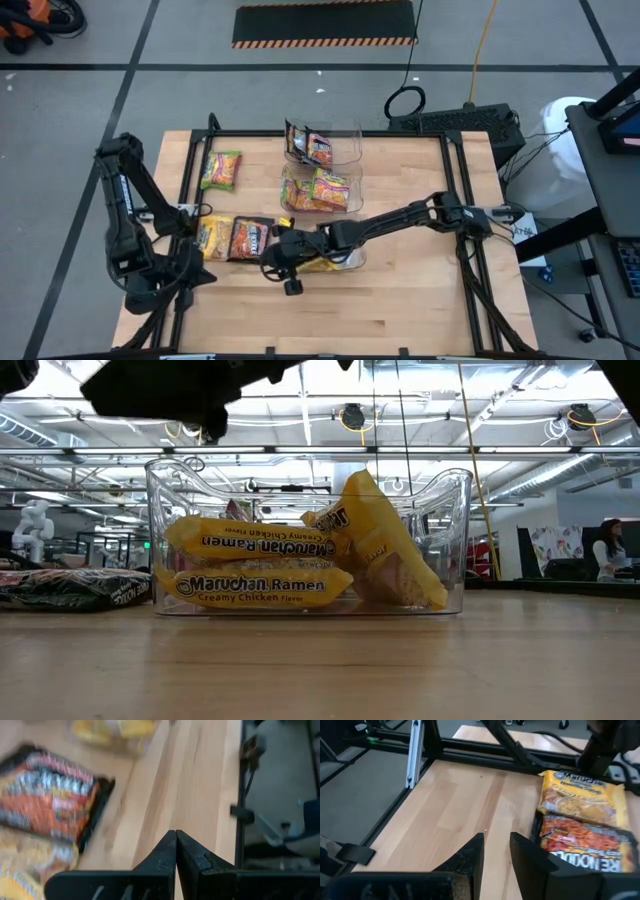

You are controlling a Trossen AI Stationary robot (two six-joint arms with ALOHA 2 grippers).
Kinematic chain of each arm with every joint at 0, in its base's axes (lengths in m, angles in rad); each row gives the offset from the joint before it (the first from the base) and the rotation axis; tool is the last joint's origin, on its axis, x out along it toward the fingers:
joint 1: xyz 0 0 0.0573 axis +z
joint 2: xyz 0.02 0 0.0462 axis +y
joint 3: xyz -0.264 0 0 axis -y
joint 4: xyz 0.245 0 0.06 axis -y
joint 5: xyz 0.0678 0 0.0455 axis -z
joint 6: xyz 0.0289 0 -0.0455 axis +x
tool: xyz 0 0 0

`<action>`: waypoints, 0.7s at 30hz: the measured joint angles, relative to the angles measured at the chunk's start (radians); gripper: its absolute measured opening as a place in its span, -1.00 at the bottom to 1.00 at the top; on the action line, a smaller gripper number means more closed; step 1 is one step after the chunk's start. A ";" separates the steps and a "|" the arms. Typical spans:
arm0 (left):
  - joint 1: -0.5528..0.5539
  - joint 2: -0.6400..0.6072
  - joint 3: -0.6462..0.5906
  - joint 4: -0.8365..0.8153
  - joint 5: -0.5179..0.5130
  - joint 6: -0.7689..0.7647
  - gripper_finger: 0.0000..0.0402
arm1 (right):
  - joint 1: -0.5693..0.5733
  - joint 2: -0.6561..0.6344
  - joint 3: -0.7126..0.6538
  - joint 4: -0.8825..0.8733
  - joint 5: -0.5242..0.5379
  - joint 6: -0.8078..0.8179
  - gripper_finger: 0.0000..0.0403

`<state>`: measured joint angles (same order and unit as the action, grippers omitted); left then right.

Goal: Sort Maruchan noodles
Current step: Put the yellow noodle pack into the bottom transparent bin

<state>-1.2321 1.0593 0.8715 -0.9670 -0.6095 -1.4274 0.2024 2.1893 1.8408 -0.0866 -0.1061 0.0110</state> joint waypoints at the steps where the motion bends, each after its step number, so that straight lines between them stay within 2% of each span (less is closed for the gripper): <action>1: 0.009 0.000 0.000 -0.002 0.034 -0.006 -0.96 | 0.000 -0.004 0.000 -0.002 0.000 0.000 -0.55; 4: 0.032 0.000 0.000 -0.002 0.115 -0.013 -0.96 | 0.000 -0.013 0.000 0.001 0.000 -0.001 -0.55; 8: 0.059 0.001 0.000 -0.009 0.167 0.006 -0.90 | 0.000 -0.024 0.000 -0.005 0.001 -0.005 -0.55; 16: 0.111 0.001 0.000 -0.080 0.164 0.010 -0.61 | 0.000 -0.066 0.000 -0.003 0.004 -0.012 -0.55; 21: 0.134 0.002 -0.002 -0.085 0.160 0.016 -0.53 | 0.000 -0.121 0.000 0.004 0.005 -0.090 -0.55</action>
<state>-1.0977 1.0608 0.8698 -1.0524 -0.4496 -1.4112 0.2024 2.0681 1.8408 -0.0826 -0.1010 -0.0787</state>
